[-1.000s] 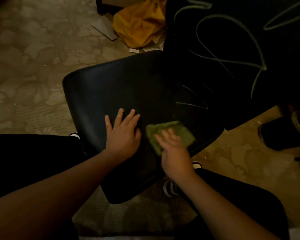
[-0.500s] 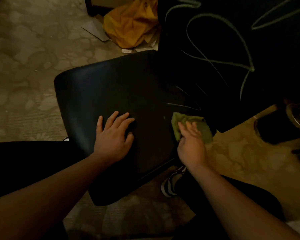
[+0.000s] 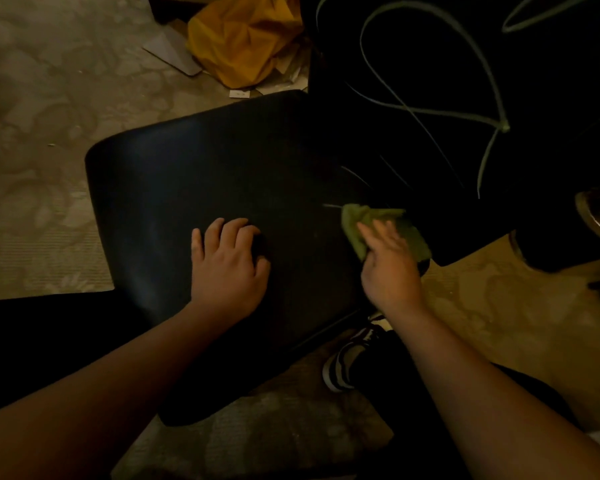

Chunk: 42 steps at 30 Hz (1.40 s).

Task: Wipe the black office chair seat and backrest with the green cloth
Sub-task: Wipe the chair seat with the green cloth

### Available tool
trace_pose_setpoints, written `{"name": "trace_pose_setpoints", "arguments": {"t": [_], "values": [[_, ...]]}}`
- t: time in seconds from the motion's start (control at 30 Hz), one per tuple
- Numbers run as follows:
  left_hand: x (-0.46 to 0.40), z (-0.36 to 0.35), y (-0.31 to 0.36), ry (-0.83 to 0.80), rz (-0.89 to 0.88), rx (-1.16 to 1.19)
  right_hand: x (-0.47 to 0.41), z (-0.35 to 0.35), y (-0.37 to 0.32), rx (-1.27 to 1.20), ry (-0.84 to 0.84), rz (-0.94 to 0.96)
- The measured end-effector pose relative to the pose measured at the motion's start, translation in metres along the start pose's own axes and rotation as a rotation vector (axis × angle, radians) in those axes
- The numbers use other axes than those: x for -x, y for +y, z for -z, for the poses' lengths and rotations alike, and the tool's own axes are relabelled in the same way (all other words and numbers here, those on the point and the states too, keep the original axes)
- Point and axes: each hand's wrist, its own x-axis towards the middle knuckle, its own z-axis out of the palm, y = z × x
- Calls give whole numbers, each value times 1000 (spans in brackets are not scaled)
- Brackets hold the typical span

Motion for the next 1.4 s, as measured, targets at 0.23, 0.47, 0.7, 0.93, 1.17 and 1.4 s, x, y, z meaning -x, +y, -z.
{"name": "trace_pose_setpoints", "arguments": {"t": [0.23,0.47,0.7,0.93,1.17,1.4], "values": [[-21,-5,13,11,-94,44,11,-14,-44,11,-166,311],[-29,-6,16,20,-125,51,-40,-11,-16,34,-97,233],[-51,-6,26,-16,-104,-2,-71,-6,-6,42,-68,-6],[-83,-22,38,7,-114,17,-73,-23,-43,42,-136,308],[-85,-28,38,-78,-90,-109,-125,-12,-9,17,-50,-89],[-86,-34,39,-90,-73,-145,-96,-22,-50,160,-181,243]]}}
